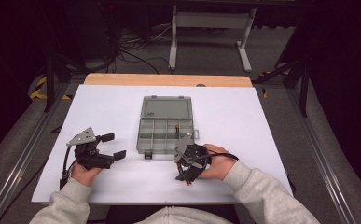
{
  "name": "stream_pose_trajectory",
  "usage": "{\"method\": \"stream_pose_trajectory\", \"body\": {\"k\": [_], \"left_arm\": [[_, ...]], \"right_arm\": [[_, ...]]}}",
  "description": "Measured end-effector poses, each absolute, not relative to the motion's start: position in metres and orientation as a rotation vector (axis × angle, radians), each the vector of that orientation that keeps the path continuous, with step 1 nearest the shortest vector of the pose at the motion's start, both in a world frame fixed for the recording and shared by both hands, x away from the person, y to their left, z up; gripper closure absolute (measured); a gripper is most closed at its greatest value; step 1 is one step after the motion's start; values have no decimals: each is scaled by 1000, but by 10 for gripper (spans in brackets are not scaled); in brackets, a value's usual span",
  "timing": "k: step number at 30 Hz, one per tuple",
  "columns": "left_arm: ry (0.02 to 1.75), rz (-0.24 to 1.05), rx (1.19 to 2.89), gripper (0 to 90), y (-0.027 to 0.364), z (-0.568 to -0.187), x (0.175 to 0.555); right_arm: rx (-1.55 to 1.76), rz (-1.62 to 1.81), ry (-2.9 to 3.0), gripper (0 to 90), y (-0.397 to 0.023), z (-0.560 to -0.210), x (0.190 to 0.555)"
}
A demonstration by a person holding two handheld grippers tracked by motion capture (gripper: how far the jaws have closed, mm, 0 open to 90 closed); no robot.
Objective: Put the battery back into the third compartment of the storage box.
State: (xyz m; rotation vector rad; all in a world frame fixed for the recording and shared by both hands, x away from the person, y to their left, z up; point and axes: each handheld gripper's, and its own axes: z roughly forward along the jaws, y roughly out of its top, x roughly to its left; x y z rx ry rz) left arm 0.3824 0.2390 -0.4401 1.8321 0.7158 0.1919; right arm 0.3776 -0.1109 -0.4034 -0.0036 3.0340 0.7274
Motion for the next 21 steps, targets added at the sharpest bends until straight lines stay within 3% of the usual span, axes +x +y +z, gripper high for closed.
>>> {"method": "stream_pose_trajectory", "body": {"k": [21], "left_arm": [[715, 184, 1830, 60, 239, -441, 383]], "right_arm": [[104, 821, 2957, 417, -110, -366, 407]]}}
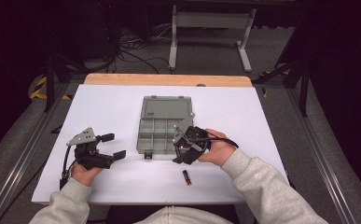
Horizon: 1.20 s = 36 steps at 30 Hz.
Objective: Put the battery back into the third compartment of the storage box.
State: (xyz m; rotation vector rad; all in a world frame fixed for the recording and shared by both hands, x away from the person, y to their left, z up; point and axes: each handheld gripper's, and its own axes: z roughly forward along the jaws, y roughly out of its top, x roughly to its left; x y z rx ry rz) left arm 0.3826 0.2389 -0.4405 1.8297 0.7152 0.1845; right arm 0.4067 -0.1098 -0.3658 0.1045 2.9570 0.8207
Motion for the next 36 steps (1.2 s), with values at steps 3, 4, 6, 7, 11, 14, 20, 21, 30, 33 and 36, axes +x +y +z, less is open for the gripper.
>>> {"method": "stream_pose_trajectory", "body": {"k": [3, 4, 6, 7, 11, 14, 20, 21, 30, 33, 36], "left_arm": [[714, 184, 1830, 61, 239, -441, 383], [714, 184, 1831, 61, 239, -441, 383], [714, 186, 1831, 61, 239, -441, 383], [714, 185, 1831, 61, 239, -441, 383], [713, 182, 1831, 61, 239, -441, 383], [712, 188, 1828, 61, 239, -440, 383], [715, 186, 1828, 61, 239, -440, 383], [715, 185, 1827, 61, 240, -440, 383], [717, 186, 1829, 60, 240, -440, 382], [716, 187, 1831, 61, 240, -440, 383], [716, 187, 1829, 61, 240, -440, 382]], "right_arm": [[115, 827, 2952, 417, -109, -362, 412], [122, 826, 2950, 417, -109, -361, 415], [134, 817, 2949, 417, -108, -358, 419], [140, 824, 2942, 417, -108, -357, 422], [155, 825, 2930, 417, -105, -351, 429], [166, 827, 2923, 417, -103, -349, 434], [194, 820, 2904, 417, -100, -346, 447], [201, 815, 2905, 417, -99, -346, 450], [251, 835, 2889, 417, -96, -344, 471], [283, 848, 2887, 417, -95, -343, 480], [295, 839, 2882, 417, -94, -344, 485]]}}
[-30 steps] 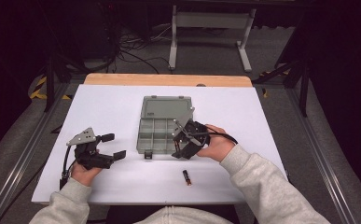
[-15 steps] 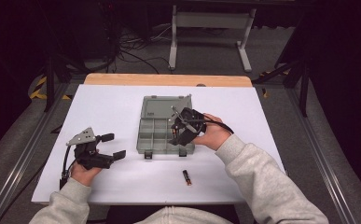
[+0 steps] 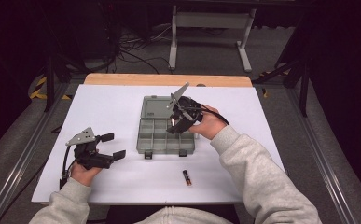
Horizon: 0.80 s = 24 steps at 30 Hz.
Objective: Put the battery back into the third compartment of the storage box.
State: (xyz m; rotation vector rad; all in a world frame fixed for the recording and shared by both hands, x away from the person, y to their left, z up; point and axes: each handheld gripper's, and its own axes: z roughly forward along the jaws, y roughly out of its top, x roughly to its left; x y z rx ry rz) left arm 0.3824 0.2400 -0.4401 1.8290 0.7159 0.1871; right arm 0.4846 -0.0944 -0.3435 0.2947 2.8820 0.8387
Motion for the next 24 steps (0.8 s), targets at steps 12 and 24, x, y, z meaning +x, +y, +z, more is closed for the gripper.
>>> {"method": "stream_pose_trajectory", "body": {"k": [12, 24], "left_arm": [[715, 187, 1832, 61, 241, -440, 383], [715, 187, 1830, 61, 241, -440, 383]], "right_arm": [[382, 822, 2880, 417, -96, -349, 508], [445, 800, 2866, 417, -94, -355, 523]]}}
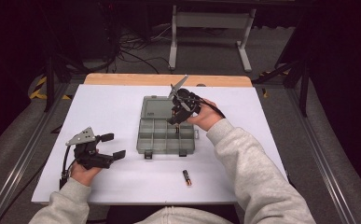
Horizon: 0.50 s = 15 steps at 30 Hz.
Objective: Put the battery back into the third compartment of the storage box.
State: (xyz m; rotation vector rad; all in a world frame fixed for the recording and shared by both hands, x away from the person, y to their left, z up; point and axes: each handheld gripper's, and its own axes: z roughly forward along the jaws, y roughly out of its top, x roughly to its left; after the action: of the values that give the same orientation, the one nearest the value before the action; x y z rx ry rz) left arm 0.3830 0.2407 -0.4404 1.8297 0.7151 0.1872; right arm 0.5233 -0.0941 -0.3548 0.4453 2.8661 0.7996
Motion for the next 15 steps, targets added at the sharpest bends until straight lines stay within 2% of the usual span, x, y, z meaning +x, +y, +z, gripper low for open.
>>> {"method": "stream_pose_trajectory", "body": {"k": [15], "left_arm": [[719, 184, 1826, 61, 241, -441, 383]], "right_arm": [[444, 743, 2902, 417, -86, -376, 527]]}}
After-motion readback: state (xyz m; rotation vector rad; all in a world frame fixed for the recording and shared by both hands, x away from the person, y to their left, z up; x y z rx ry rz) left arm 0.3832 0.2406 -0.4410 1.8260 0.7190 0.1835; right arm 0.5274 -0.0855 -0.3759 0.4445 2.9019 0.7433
